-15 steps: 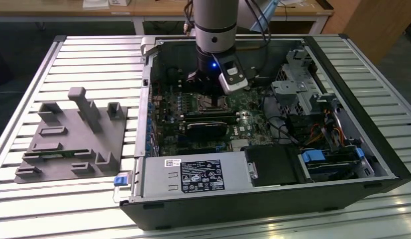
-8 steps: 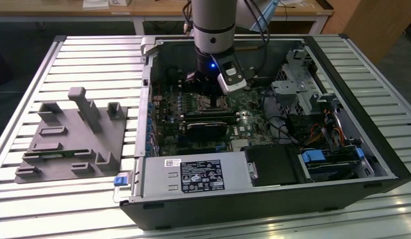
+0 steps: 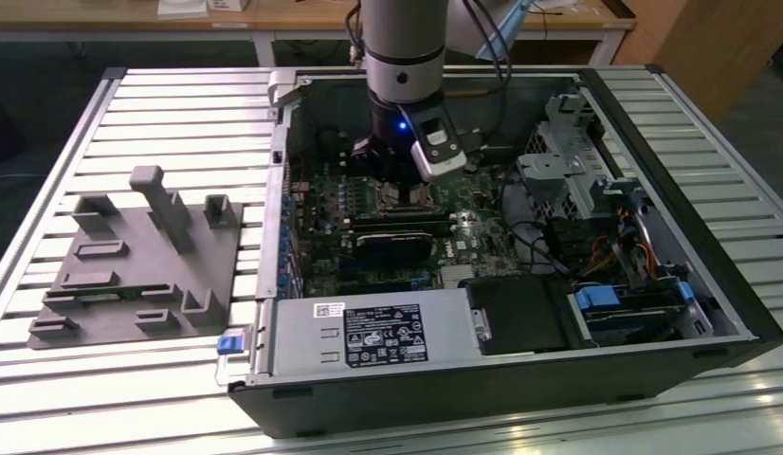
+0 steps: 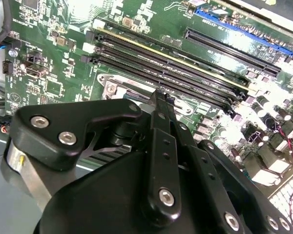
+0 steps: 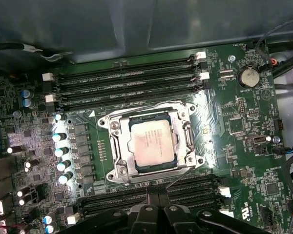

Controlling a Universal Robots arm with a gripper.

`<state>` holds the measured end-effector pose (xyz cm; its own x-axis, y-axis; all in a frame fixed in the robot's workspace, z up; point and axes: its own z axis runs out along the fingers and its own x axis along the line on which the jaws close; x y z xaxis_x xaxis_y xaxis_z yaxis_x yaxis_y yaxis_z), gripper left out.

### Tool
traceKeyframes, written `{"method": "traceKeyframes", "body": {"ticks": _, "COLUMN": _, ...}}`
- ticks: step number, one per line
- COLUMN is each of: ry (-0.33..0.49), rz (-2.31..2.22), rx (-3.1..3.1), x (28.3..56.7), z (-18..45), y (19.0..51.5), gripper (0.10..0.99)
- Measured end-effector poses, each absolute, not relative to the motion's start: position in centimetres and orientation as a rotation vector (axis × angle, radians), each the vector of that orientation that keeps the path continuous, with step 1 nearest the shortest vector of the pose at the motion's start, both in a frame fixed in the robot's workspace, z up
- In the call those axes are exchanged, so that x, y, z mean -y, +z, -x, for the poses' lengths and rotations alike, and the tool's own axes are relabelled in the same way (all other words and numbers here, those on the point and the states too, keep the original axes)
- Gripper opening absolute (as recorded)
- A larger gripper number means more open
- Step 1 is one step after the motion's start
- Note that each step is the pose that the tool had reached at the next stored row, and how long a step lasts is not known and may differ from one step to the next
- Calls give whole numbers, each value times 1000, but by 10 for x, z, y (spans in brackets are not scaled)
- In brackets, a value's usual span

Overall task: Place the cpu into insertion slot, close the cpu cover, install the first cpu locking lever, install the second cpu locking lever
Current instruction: 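Install the second cpu locking lever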

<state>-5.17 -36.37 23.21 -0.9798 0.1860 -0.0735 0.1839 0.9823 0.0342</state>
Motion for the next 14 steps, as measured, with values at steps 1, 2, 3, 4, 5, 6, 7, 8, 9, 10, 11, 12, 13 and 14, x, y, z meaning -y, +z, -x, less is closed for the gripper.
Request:
{"method": "traceKeyframes", "body": {"ticks": 1, "ry": 42, "rz": -285, "rx": -3052, "x": 364, "z": 52, "y": 232, "gripper": 106}}
{"method": "traceKeyframes", "body": {"ticks": 2, "ry": 42, "rz": -285, "rx": -3052, "x": 365, "z": 52, "y": 232, "gripper": 106}}
{"method": "traceKeyframes", "body": {"ticks": 3, "ry": 44, "rz": -285, "rx": -3052, "x": 367, "z": 52, "y": 232, "gripper": 106}}
{"method": "traceKeyframes", "body": {"ticks": 4, "ry": 50, "rz": -286, "rx": -3052, "x": 368, "z": 53, "y": 232, "gripper": 106}}
{"method": "traceKeyframes", "body": {"ticks": 5, "ry": 59, "rz": -286, "rx": -3052, "x": 370, "z": 54, "y": 231, "gripper": 106}}
{"method": "traceKeyframes", "body": {"ticks": 6, "ry": 69, "rz": -287, "rx": -3053, "x": 371, "z": 55, "y": 231, "gripper": 106}}
{"method": "traceKeyframes", "body": {"ticks": 7, "ry": 82, "rz": -287, "rx": -3053, "x": 372, "z": 56, "y": 231, "gripper": 106}}
{"method": "traceKeyframes", "body": {"ticks": 8, "ry": 95, "rz": -288, "rx": -3053, "x": 373, "z": 57, "y": 230, "gripper": 106}}
{"method": "traceKeyframes", "body": {"ticks": 9, "ry": 109, "rz": -288, "rx": -3054, "x": 374, "z": 59, "y": 230, "gripper": 106}}
{"method": "traceKeyframes", "body": {"ticks": 10, "ry": 123, "rz": -288, "rx": -3054, "x": 374, "z": 60, "y": 229, "gripper": 106}}
{"method": "traceKeyframes", "body": {"ticks": 11, "ry": 134, "rz": -289, "rx": -3054, "x": 375, "z": 61, "y": 229, "gripper": 106}}
{"method": "traceKeyframes", "body": {"ticks": 12, "ry": 142, "rz": -289, "rx": -3054, "x": 376, "z": 61, "y": 228, "gripper": 106}}
{"method": "traceKeyframes", "body": {"ticks": 13, "ry": 146, "rz": -289, "rx": -3054, "x": 378, "z": 62, "y": 227, "gripper": 106}}
{"method": "traceKeyframes", "body": {"ticks": 14, "ry": 149, "rz": -290, "rx": -3054, "x": 379, "z": 62, "y": 227, "gripper": 106}}
